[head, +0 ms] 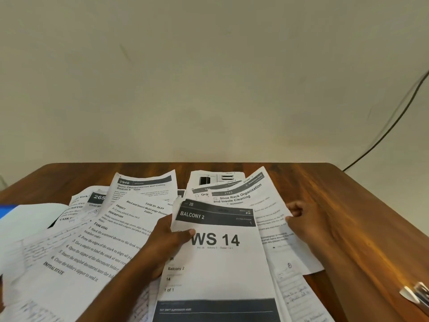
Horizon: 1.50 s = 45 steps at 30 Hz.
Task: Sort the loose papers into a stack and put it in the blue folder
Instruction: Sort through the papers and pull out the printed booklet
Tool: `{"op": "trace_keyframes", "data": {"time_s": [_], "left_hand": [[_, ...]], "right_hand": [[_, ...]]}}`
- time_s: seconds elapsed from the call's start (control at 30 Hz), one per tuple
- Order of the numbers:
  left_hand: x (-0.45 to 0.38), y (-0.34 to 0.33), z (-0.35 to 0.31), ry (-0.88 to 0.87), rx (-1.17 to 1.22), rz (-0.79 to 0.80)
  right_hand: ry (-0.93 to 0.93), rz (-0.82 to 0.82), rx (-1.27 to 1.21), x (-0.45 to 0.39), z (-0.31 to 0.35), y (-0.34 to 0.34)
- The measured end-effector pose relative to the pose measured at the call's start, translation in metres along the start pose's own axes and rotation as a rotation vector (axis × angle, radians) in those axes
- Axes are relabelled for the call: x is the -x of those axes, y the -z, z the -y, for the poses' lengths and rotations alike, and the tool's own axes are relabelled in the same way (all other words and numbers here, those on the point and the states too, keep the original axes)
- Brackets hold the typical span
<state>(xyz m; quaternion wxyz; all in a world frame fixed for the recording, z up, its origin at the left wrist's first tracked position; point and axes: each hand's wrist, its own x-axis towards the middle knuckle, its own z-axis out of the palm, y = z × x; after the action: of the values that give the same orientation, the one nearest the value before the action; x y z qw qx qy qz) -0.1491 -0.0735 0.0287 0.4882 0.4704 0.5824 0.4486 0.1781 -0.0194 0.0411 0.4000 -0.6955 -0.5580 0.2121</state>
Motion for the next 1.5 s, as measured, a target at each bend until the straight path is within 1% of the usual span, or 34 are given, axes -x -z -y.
{"op": "trace_keyframes", "data": {"time_s": [0.17, 0.43, 0.5, 0.6, 0.8, 0.9, 1.0, 1.2, 1.37, 1.5], "left_hand": [[-0.001, -0.001, 0.001, -0.005, -0.007, 0.004], [-0.004, 0.000, 0.002, -0.009, 0.002, 0.002], [-0.003, 0.000, 0.002, -0.007, 0.009, 0.006], [-0.002, 0.000, 0.001, -0.003, 0.024, 0.015], [0.001, 0.001, -0.002, 0.023, 0.098, 0.022], [0.002, 0.002, -0.003, 0.032, 0.134, 0.023], [0.002, 0.003, -0.003, 0.051, 0.161, 0.015], [0.002, 0.004, -0.003, 0.053, 0.155, 0.012], [0.002, 0.003, -0.003, 0.047, 0.132, 0.010], [0.000, 0.002, -0.003, 0.057, 0.128, -0.002]], "right_hand": [[-0.140, -0.009, -0.048, -0.005, -0.007, 0.017], [-0.251, -0.090, -0.189, -0.004, -0.003, 0.027], [-0.267, -0.127, -0.228, -0.005, -0.003, 0.031], [-0.285, -0.208, -0.349, -0.005, -0.002, 0.039], [-0.277, -0.433, -0.610, -0.010, 0.000, 0.047], [-0.278, -0.452, -0.653, -0.013, -0.001, 0.047], [-0.268, -0.368, -0.631, -0.012, -0.002, 0.049], [-0.355, -0.070, -0.456, -0.018, -0.010, 0.058], [-0.417, 0.166, -0.170, -0.017, -0.009, 0.063], [-0.381, 0.400, 0.108, -0.010, -0.004, 0.070]]}}
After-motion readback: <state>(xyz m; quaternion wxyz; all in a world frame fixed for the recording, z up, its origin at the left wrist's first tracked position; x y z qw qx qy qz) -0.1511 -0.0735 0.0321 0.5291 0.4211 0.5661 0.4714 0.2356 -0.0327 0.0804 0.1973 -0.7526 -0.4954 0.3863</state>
